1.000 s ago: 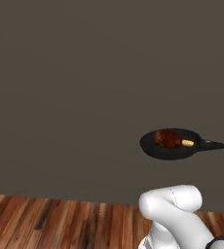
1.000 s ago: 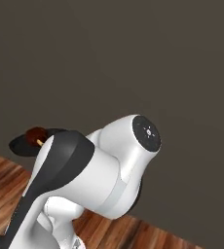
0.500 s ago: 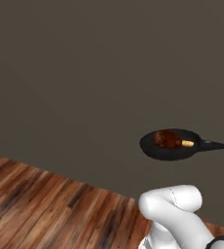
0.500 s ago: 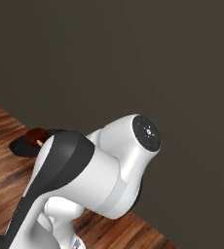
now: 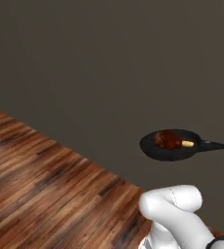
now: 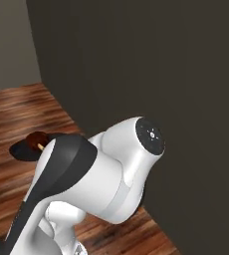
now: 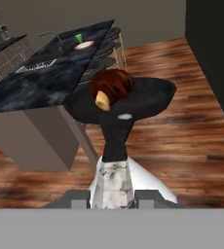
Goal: Pick up the pan with the steak in it and place it on the dining table. Then place the steak on the plate.
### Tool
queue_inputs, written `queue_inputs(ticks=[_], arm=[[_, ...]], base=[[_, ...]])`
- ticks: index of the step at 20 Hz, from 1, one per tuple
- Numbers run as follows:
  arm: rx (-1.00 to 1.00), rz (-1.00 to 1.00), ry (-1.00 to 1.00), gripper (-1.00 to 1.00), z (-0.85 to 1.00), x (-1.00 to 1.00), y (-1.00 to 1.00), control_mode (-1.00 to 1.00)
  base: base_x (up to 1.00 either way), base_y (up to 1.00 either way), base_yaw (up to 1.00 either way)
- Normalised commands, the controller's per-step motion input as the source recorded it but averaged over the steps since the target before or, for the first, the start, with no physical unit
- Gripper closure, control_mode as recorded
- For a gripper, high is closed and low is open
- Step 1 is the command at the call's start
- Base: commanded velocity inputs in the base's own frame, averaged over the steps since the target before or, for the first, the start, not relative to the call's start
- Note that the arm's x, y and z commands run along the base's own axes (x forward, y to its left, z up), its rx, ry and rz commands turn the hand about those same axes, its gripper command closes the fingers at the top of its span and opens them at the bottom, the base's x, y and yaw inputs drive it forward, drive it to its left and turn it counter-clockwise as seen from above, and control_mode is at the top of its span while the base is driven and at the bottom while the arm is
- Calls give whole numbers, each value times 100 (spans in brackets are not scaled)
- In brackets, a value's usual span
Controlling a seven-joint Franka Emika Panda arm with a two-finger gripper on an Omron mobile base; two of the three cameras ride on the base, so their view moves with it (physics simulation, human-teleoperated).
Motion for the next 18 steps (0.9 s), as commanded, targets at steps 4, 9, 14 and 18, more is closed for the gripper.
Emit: queue_inputs(ticks=[4,9,14,18], arm=[[0,0,0,100,0,0,0,100],[0,0,0,100,0,0,0,100],[0,0,0,100,0,0,0,100],[0,0,0,100,0,0,0,100]], base=[[-1,0,50],[9,0,47],[12,0,46],[34,-2,41]])
